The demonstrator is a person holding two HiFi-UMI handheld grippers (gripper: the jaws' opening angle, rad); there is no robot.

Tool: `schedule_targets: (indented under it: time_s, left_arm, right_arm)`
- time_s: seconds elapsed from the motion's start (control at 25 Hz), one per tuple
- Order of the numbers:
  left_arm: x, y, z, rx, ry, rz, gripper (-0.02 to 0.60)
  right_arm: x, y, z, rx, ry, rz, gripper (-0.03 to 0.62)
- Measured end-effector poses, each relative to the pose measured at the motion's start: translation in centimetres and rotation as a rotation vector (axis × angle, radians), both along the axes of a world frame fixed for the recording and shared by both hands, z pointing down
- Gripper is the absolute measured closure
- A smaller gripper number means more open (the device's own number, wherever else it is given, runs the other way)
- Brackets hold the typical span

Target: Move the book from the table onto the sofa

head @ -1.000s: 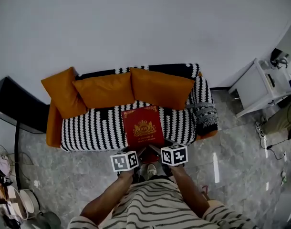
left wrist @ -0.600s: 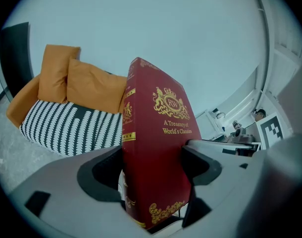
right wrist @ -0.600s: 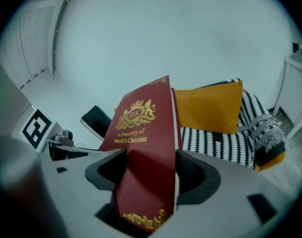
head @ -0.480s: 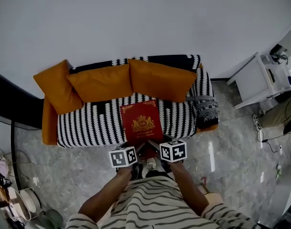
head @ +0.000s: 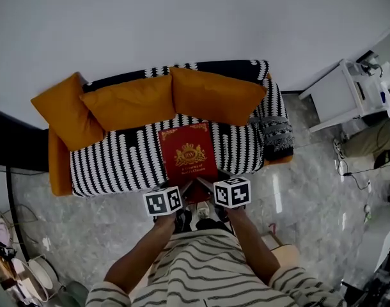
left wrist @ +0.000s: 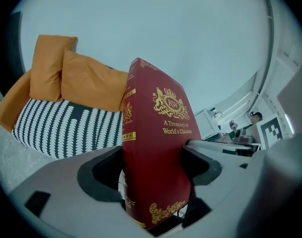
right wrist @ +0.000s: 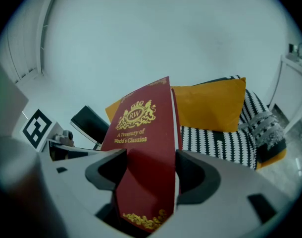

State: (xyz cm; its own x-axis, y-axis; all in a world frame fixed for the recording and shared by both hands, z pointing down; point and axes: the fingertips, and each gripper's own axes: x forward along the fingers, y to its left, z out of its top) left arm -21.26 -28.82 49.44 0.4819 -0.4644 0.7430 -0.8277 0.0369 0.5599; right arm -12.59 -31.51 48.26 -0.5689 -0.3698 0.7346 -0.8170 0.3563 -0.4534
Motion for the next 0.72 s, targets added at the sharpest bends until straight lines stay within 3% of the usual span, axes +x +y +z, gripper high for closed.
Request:
schedule_targets:
  time_s: [0.28,0.72]
  left_arm:
    - [-1.7,-1.0,1.7,-0.029,0.016,0.026,0.209]
    - [-1.0,-1.5,4.6,-0.063,0.015,0.037,0.210]
  right_arm:
    - [-1.7,-0.7,1.6,-0.029,0.023,0.034,0.270]
    - [-0.8,-1.2,4.5,-0.070,0.019,0.036,0.275]
